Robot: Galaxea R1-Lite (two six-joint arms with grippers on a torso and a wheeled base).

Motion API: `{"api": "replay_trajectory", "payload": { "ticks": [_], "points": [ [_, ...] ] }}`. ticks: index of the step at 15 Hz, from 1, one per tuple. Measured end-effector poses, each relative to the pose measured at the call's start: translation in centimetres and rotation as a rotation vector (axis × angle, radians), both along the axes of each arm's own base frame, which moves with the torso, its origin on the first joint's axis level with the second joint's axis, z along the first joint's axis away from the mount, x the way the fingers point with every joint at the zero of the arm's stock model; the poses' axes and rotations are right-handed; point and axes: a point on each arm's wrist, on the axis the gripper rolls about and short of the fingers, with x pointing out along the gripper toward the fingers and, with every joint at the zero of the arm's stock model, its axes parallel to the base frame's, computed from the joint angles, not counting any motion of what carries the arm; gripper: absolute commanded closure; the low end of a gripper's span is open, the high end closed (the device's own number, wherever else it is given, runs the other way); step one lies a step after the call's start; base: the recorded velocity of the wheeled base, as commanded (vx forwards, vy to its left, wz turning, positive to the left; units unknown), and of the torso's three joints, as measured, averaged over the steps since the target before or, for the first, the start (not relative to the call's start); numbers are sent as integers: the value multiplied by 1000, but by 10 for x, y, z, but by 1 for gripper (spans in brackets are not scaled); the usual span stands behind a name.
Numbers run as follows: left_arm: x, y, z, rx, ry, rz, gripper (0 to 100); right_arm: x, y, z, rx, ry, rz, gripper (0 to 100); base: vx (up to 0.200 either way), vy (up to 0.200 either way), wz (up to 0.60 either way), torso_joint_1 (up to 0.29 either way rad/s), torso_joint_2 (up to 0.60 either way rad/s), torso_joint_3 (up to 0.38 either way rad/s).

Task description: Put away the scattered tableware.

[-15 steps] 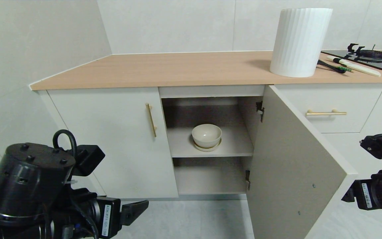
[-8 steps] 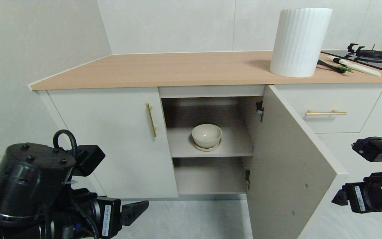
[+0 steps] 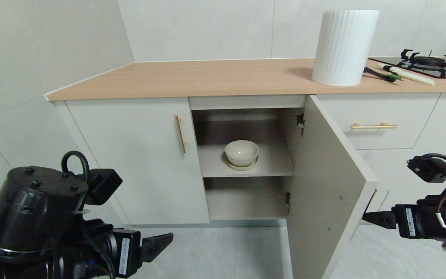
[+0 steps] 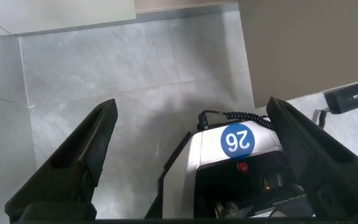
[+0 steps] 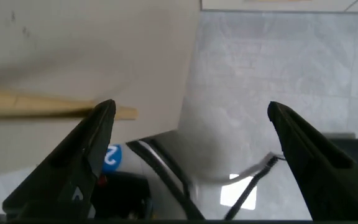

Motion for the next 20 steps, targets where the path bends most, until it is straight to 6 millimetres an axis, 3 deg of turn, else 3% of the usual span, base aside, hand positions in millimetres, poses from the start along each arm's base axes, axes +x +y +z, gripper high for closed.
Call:
{"api": "replay_trajectory", "payload": {
  "ticks": [7,12,20],
  "points": [
    [0,0,0,-1,0,-1,0,9,17,-1,98,-33,-19,0,0,0,0,0,0,0],
    [-1,1,3,-11,-11,0,0,20,43,-3,120,-93,69,0,0,0,0,0,0,0],
    [-1,3,10,-36,-43,9,0,76,106,3,93,-125,222,0,0,0,0,0,0,0]
  ]
}}
